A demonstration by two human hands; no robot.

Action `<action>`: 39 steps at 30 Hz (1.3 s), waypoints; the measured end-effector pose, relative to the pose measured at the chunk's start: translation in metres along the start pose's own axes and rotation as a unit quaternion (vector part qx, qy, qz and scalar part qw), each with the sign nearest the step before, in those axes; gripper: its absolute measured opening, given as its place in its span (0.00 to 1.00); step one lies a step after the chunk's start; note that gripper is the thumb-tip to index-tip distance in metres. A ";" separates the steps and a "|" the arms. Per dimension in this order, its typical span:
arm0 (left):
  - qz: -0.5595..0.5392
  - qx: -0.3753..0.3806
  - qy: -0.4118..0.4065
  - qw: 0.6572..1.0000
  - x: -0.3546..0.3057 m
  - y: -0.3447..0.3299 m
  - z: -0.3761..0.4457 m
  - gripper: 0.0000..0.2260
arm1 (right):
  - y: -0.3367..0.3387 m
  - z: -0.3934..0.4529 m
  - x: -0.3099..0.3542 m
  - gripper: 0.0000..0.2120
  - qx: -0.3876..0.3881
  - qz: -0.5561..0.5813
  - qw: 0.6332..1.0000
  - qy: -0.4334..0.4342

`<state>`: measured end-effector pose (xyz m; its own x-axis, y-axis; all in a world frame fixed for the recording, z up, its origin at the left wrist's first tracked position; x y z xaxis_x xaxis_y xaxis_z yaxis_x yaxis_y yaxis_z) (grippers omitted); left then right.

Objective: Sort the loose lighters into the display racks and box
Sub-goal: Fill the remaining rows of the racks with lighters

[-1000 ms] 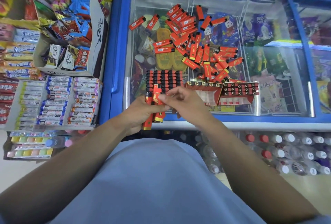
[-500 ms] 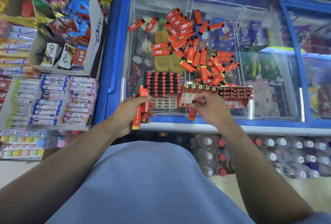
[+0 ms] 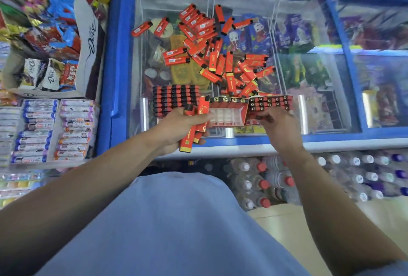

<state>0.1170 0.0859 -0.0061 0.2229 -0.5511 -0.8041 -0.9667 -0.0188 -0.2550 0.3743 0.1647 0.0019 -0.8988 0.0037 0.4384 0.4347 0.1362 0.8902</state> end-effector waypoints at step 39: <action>-0.098 -0.092 0.068 0.989 0.024 0.050 -0.019 0.10 | -0.022 -0.005 0.100 0.07 0.088 0.228 0.966 -0.084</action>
<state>0.0718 0.0560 -0.0284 0.4010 -0.6294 -0.6656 -0.9160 -0.2801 -0.2871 0.2754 0.1573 0.0270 -0.6196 0.2619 0.7400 0.7842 0.2484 0.5686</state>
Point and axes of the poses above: each hand's wrist, its own z-axis towards the middle knuckle, its own y-axis out of the back of the hand, x = y × z, the point moved 9 cm from there along z, towards the middle knuckle, and after that the axes turned 8 degrees about -y, right-handed, at the moved point
